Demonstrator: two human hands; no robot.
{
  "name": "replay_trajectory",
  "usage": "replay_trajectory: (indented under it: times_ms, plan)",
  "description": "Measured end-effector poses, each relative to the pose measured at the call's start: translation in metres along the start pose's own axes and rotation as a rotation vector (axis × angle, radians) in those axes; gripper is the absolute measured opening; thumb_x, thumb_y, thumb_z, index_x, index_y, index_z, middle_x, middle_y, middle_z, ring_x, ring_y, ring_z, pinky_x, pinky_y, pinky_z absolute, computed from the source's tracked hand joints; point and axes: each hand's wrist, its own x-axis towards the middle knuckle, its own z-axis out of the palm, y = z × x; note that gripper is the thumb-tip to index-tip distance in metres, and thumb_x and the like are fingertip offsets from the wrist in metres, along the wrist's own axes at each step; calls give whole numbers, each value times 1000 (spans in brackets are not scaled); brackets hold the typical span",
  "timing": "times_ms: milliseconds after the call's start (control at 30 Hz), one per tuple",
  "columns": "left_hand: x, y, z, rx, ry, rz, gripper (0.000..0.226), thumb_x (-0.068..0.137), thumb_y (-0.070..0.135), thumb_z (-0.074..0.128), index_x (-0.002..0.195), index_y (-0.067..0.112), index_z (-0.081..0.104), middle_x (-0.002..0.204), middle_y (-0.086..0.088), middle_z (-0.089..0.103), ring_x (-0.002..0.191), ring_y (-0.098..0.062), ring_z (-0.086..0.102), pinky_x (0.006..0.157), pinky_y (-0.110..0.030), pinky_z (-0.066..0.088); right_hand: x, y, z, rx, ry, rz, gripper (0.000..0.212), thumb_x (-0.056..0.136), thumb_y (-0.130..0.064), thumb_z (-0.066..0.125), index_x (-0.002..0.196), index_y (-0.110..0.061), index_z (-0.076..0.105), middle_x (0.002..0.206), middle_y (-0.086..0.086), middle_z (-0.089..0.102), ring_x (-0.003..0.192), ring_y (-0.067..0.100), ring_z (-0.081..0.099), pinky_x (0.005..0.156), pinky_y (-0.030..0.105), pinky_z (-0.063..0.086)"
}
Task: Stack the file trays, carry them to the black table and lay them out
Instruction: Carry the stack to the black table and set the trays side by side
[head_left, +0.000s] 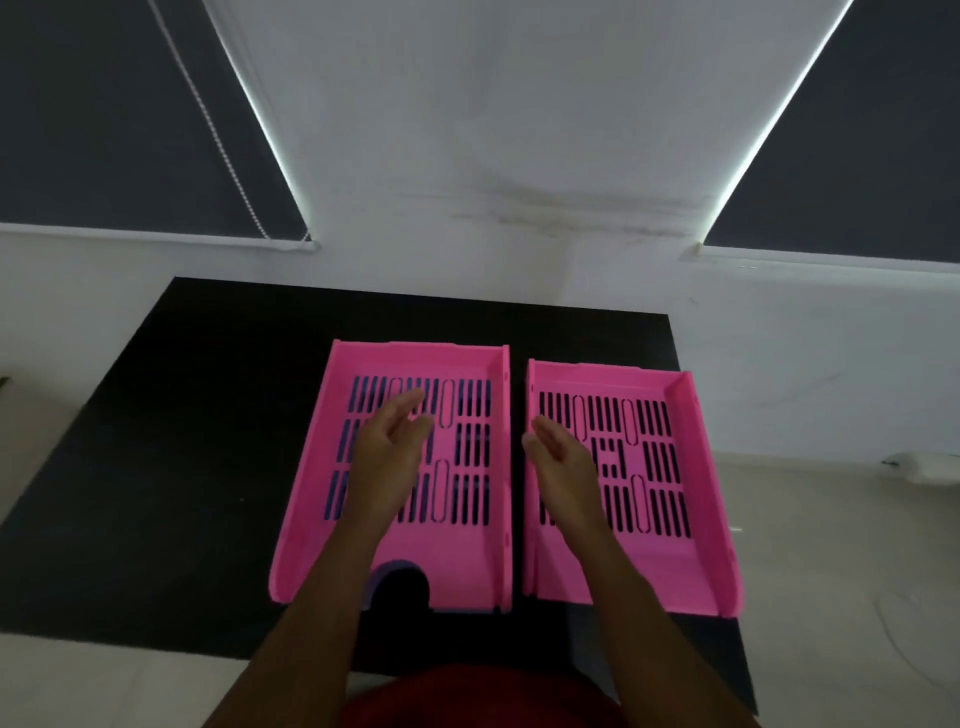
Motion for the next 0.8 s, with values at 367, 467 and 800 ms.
replay_trajectory:
  times_ms: [367, 467, 800]
  plan:
    - [32, -57, -119, 115, -179, -261, 74, 93, 55, 60, 157, 40, 25, 160, 3, 41, 137, -21, 52, 110, -54, 45, -15, 8, 71, 142, 127, 52, 51, 103, -36, 50, 151, -18, 47, 151, 15, 53, 138, 36, 49, 113, 62, 39]
    - [42, -69, -135, -105, -216, -255, 76, 85, 62, 67, 152, 38, 39, 141, -3, 63, 118, -25, 68, 100, -56, 54, -14, 1, 80, 177, 147, 15, 58, 95, -53, 54, 144, -21, 55, 139, 15, 62, 127, 37, 59, 104, 66, 46]
    - [82, -59, -257, -246, -150, -160, 37, 99, 43, 56, 113, 11, 69, 92, -9, 74, 77, -28, 70, 73, -48, 60, -20, -31, 197, 211, -28, -11, 34, 105, -17, 50, 136, -29, 54, 119, -17, 66, 103, -12, 66, 93, 17, 53]
